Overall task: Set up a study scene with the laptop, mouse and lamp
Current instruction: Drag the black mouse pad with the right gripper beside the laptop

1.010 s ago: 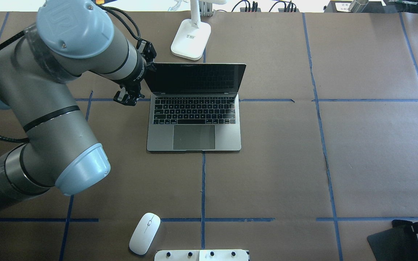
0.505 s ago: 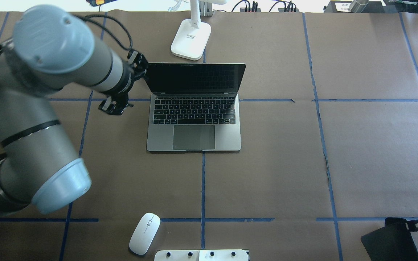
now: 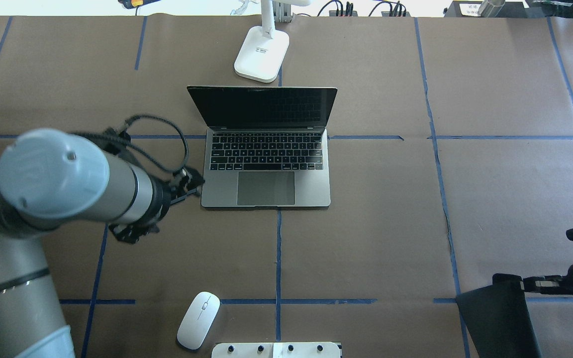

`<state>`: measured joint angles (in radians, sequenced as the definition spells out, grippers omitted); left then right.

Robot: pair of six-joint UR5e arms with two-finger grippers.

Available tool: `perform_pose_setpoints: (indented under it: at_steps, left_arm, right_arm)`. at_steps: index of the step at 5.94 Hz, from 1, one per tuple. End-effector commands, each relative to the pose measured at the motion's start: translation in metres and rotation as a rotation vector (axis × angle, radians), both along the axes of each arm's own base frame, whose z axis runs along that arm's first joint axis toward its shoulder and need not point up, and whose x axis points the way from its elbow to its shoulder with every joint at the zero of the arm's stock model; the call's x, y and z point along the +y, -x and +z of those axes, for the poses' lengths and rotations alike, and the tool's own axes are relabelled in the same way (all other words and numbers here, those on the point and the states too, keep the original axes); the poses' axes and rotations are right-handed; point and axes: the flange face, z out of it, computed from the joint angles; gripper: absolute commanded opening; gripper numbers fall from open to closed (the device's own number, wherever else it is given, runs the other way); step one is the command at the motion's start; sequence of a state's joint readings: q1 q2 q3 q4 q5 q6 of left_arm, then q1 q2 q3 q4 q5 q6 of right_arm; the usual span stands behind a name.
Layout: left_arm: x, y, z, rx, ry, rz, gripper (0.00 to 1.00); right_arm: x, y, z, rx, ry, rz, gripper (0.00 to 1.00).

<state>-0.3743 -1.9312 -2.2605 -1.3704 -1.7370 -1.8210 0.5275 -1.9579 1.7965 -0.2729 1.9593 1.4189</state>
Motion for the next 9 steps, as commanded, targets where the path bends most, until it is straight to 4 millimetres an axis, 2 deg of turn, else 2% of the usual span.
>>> perform_pose_setpoints:
  at_steps: [1,2,3,4,5,6,9]
  left_arm:
    - [0.042,-0.021,0.012,-0.038,-0.098,0.126,1.00]
    - [0.063,-0.034,0.020,-0.069,-0.147,0.116,1.00]
    - [0.070,-0.039,0.019,-0.070,-0.182,0.134,0.97]
    - [0.071,-0.041,0.020,-0.084,-0.264,0.212,0.97]
    - [0.071,-0.039,0.017,-0.092,-0.369,0.304,0.97]
    - [0.072,-0.039,0.014,-0.088,-0.370,0.302,1.00]
    - [0.078,-0.037,0.014,-0.080,-0.402,0.381,1.00]
  right_arm:
    - [-0.066,0.036,-0.040,0.010,0.026,0.067,0.00]
    - [-0.107,0.054,-0.053,0.006,0.029,0.106,0.00]
    - [-0.154,0.070,-0.057,-0.012,0.054,0.109,0.00]
    - [-0.189,0.084,-0.065,-0.011,0.060,0.132,0.00]
    - [-0.212,0.094,-0.080,-0.007,0.064,0.148,0.00]
    - [-0.236,0.114,-0.104,0.011,0.078,0.155,0.00]
    - [-0.279,0.132,-0.118,0.016,0.079,0.179,0.00]
